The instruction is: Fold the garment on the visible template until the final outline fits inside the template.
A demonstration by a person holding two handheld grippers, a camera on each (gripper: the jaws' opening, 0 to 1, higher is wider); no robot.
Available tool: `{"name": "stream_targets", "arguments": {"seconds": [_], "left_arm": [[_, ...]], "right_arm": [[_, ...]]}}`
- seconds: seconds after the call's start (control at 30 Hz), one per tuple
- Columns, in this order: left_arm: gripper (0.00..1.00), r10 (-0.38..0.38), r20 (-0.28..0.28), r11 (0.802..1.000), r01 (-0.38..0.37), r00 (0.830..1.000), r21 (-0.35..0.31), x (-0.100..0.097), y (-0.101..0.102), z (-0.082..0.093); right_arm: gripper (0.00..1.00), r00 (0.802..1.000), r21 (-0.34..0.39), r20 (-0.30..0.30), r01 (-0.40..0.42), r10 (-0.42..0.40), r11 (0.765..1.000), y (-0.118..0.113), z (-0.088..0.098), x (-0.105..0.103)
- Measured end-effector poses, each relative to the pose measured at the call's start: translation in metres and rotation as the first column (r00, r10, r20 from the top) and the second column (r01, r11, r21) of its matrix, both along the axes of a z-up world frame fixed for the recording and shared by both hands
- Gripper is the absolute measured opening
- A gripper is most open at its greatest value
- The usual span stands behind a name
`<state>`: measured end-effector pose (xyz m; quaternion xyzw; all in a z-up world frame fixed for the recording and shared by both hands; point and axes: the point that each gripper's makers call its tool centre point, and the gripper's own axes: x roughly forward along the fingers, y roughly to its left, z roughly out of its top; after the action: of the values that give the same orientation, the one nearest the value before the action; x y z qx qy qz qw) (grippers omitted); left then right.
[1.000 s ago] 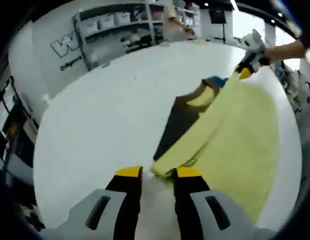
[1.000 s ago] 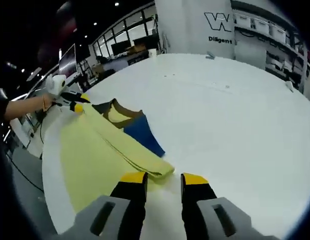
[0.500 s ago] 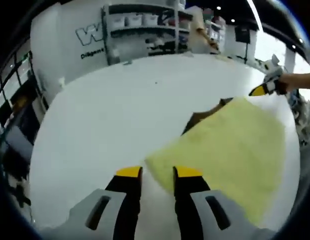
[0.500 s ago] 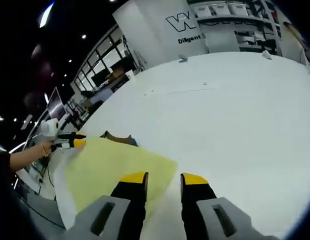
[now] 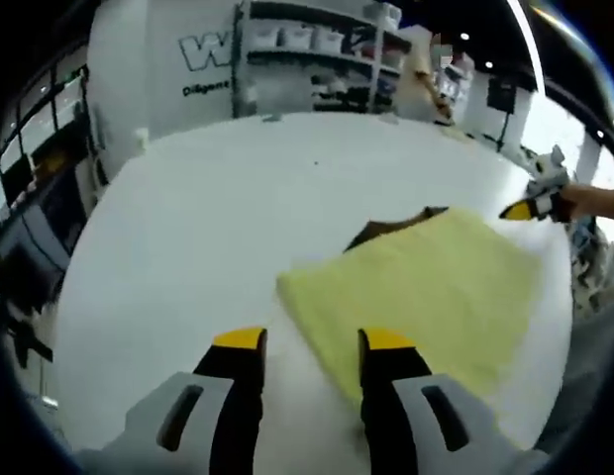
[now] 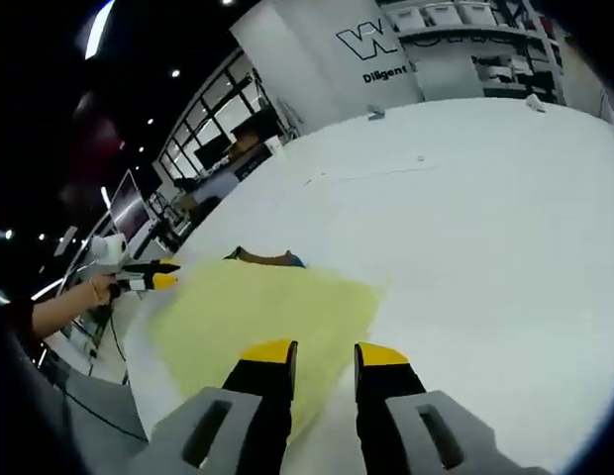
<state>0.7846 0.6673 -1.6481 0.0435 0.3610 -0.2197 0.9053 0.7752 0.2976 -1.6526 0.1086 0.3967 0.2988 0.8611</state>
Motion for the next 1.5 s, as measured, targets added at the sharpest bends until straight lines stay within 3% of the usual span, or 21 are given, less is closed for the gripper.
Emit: {"name": "stream_targets", "arguments": {"seconds": [0.1,0.13,0.4,0.5,0.67,0.8,0.97,1.17,1.43,1.5], "left_arm": [[0.33,-0.013,-0.011,1.0,0.013,1.0,0.007,-0.01,-0.001,-0.001],[0.34,-0.019,-0.016,1.0,0.019,1.0,0.01,-0.014,-0.001,-0.002],[0.35,-0.024,-0.051,1.0,0.023,0.998,-0.018,-0.056,-0.014,-0.008],[0.34,-0.012,-0.069,0.998,0.008,0.998,-0.059,-0.07,-0.019,-0.009],[0.33,-0.012,-0.089,0.999,0.008,0.996,-0.051,-0.086,-0.019,-0.017],[0.34,0.007,-0.084,0.995,-0.016,0.996,-0.098,-0.088,-0.017,-0.02],[0.33,0.001,-0.088,0.996,-0.009,0.996,-0.089,-0.097,-0.014,-0.026],[0.27,-0.038,-0.104,0.994,0.027,0.994,-0.102,-0.108,-0.014,-0.027],[0.13,-0.089,-0.095,0.987,0.075,0.992,-0.143,-0.115,-0.022,-0.026],[0.05,-0.094,-0.104,0.983,0.076,0.99,-0.165,-0.118,-0.023,-0.027]], "right_arm": [[0.17,1.0,-0.007,-0.022,-0.023,0.023,1.0,0.005,-0.006,-0.011],[0.16,0.997,-0.02,-0.063,-0.05,0.049,0.999,0.008,-0.01,-0.023],[0.15,0.99,-0.053,-0.083,-0.117,0.112,0.992,0.021,-0.011,-0.051],[0.14,0.988,-0.059,-0.085,-0.13,0.125,0.99,0.025,-0.012,-0.063],[0.14,0.986,-0.124,-0.079,-0.155,0.146,0.98,0.023,-0.016,-0.084],[0.15,0.982,-0.152,-0.086,-0.18,0.169,0.972,0.019,-0.019,-0.095],[0.14,0.985,-0.139,-0.094,-0.157,0.144,0.978,0.015,-0.016,-0.11],[0.14,0.987,-0.128,-0.108,-0.13,0.116,0.983,0.009,-0.018,-0.119],[0.09,0.987,-0.102,-0.121,-0.119,0.106,0.988,0.007,-0.022,-0.123],[0.08,0.987,-0.102,-0.131,-0.11,0.097,0.989,0.007,-0.022,-0.123]]}}
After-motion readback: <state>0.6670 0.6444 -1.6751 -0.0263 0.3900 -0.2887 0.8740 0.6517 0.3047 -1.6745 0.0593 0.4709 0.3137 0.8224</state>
